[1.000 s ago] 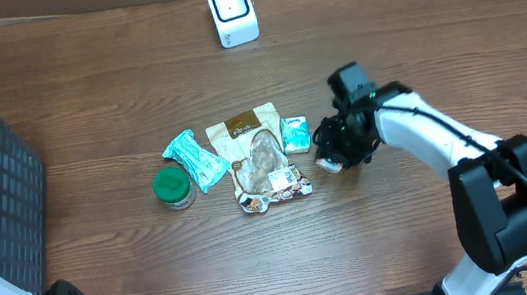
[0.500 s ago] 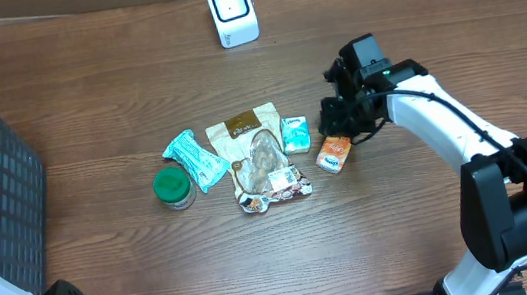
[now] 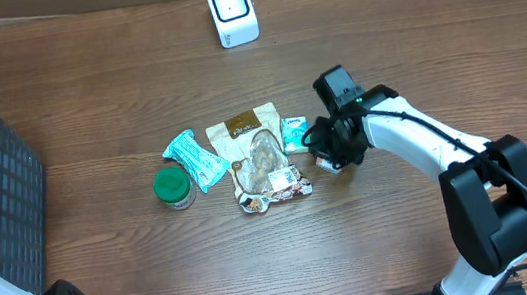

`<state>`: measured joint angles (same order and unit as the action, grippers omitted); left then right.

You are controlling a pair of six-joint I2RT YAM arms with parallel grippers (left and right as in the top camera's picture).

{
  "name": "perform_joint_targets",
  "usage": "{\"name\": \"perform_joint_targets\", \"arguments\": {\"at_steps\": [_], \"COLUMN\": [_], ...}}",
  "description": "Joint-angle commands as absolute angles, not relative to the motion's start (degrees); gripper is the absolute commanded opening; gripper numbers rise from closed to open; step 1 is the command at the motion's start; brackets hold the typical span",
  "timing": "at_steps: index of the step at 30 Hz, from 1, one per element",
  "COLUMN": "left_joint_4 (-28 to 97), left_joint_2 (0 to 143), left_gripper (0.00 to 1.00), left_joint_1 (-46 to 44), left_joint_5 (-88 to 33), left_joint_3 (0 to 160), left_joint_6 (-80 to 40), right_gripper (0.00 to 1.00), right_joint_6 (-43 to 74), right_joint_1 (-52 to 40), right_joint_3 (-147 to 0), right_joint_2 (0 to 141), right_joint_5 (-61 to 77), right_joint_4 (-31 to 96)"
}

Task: Scan the item barcode
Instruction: 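Lift the orange box with the right gripper and turn it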

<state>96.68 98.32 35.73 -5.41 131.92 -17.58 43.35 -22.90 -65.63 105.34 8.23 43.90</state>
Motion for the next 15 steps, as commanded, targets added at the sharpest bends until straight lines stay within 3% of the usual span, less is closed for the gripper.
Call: {"name": "perform_joint_targets", "arguments": {"at_steps": [1, 7, 15], "left_joint_4": [96.8, 96.8, 96.8], "left_joint_2": [98.2, 98.2, 98.2], "left_gripper": [1.00, 0.99, 1.00], "left_joint_1": [35.4, 35.3, 35.3], "left_joint_5": [-5.8, -5.8, -5.8], "left_joint_3": [131.8, 131.8, 131.8], "left_joint_6": [-16.7, -16.7, -16.7], "right_gripper": [0.04, 0.04, 0.05], "right_joint_6": [45.0, 40.5, 19.7], "right_joint_1": [-22.7, -20.6, -17.6], "right_joint_3": [-64.9, -67.7, -74.8], "right_joint_2": [105.8, 105.8, 105.8], "right_joint_5": [5.5, 3.4, 4.9], "right_joint_4": [44.6, 50.4, 58.7]}}
